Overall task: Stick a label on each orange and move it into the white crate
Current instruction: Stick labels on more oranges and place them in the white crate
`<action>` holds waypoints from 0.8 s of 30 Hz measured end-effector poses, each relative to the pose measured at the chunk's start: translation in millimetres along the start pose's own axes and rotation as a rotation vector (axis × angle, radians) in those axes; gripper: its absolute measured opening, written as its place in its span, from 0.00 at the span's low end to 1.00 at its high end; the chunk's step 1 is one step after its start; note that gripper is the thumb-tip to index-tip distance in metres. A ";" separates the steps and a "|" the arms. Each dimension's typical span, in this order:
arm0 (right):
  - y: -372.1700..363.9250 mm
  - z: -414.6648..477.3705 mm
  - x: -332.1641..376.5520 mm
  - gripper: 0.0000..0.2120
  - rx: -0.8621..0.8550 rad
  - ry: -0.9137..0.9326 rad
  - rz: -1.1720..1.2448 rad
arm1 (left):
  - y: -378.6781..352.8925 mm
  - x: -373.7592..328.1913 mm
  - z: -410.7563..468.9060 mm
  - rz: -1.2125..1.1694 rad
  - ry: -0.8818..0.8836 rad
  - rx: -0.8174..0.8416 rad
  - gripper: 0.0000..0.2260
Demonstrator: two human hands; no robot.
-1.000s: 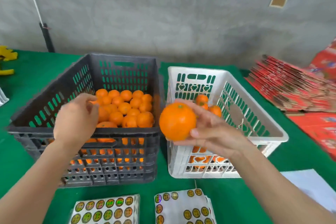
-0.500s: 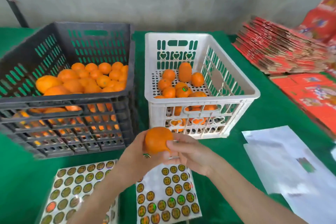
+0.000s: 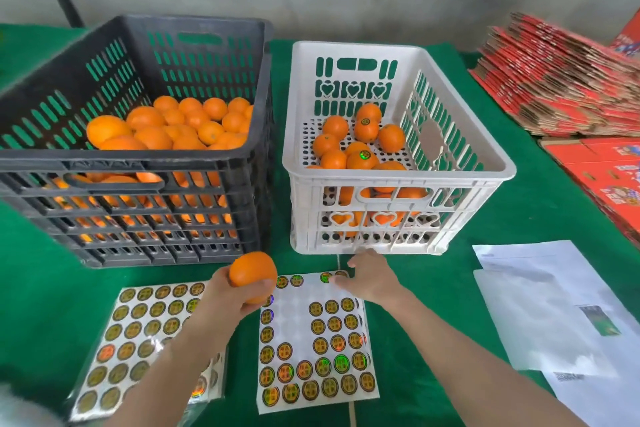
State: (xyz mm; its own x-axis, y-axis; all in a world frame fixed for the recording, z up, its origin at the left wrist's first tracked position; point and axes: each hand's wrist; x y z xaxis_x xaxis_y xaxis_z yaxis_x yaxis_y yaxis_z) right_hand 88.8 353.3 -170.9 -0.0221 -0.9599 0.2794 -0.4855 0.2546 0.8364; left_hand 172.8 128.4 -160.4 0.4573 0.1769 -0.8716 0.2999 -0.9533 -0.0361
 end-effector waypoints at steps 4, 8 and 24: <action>-4.6 0.6 8.9 0.23 -0.006 -0.012 0.065 | -0.5 7.1 2.4 -0.060 0.044 -0.008 0.28; -6.9 -4.0 7.2 0.07 -0.105 0.068 0.131 | -1.7 11.8 1.4 -0.198 0.103 0.036 0.27; 20.7 -19.6 2.3 0.10 0.002 0.108 1.017 | 11.2 -4.1 -7.6 -0.250 -0.036 0.429 0.48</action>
State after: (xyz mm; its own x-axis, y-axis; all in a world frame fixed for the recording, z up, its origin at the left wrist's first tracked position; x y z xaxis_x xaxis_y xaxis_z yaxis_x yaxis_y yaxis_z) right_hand 95.8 358.6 -143.7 -0.3458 -0.2738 0.8975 -0.2823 0.9425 0.1788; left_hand 180.7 118.9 -153.6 0.3837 0.4112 -0.8268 0.0215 -0.8991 -0.4372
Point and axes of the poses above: each hand's wrist, its own z-axis towards the middle knuckle, its own y-axis out of the back of the hand, x = y × z, and after that the axes turned 6 degrees about -y, right-handed
